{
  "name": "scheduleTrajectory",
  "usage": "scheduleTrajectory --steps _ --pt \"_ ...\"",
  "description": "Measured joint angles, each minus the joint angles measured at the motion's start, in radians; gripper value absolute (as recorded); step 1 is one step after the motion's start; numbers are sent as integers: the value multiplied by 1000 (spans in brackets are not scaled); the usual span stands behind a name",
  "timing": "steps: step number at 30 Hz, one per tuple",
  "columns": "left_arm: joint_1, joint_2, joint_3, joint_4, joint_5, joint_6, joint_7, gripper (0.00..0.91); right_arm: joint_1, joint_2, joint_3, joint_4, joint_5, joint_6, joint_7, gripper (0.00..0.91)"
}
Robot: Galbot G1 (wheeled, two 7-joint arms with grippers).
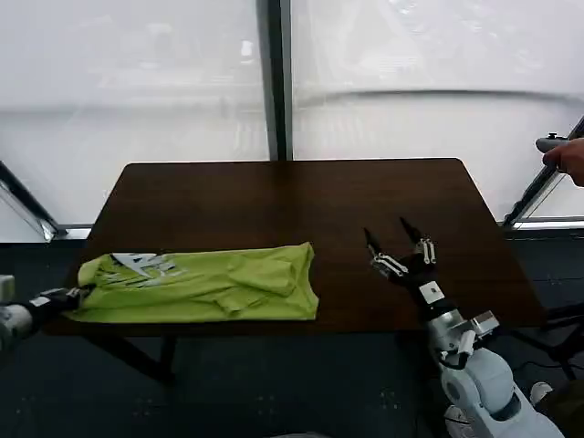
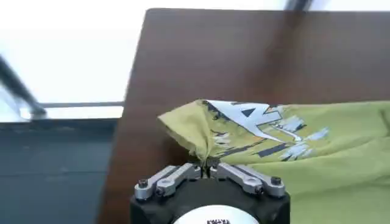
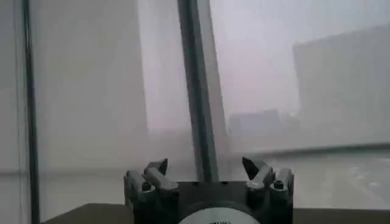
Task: Fold and organize the clothes.
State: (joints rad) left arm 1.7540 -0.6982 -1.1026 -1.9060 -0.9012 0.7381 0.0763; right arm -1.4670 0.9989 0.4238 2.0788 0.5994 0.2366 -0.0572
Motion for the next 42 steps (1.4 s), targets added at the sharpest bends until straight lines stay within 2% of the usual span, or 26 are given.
scheduleTrajectory --steps 6,10,14,18,25,35,42 --pt "23 -32 -61 -69 -137 0 -62 0 -39 24 29 27 -16 -2 2 878" --pt "-2 -52 -52 -141 -331 -1 -117 0 -86 45 59 50 -30 -20 -2 878" --pt "-44 -68 -7 -209 -422 -1 -148 0 -140 71 102 71 -48 -18 -1 878" --pt "-90 -88 68 -262 -433 -1 -148 0 -180 90 147 74 -69 -12 4 878" --pt "-193 -135 239 -271 -422 -2 -178 0 -240 126 213 74 -115 3 3 878" --pt "-361 -250 493 -274 -385 -2 -233 0 -261 163 235 63 -134 5 2 878" --pt "-411 -305 588 -266 -370 -2 -239 0 -249 168 225 43 -139 3 4 878"
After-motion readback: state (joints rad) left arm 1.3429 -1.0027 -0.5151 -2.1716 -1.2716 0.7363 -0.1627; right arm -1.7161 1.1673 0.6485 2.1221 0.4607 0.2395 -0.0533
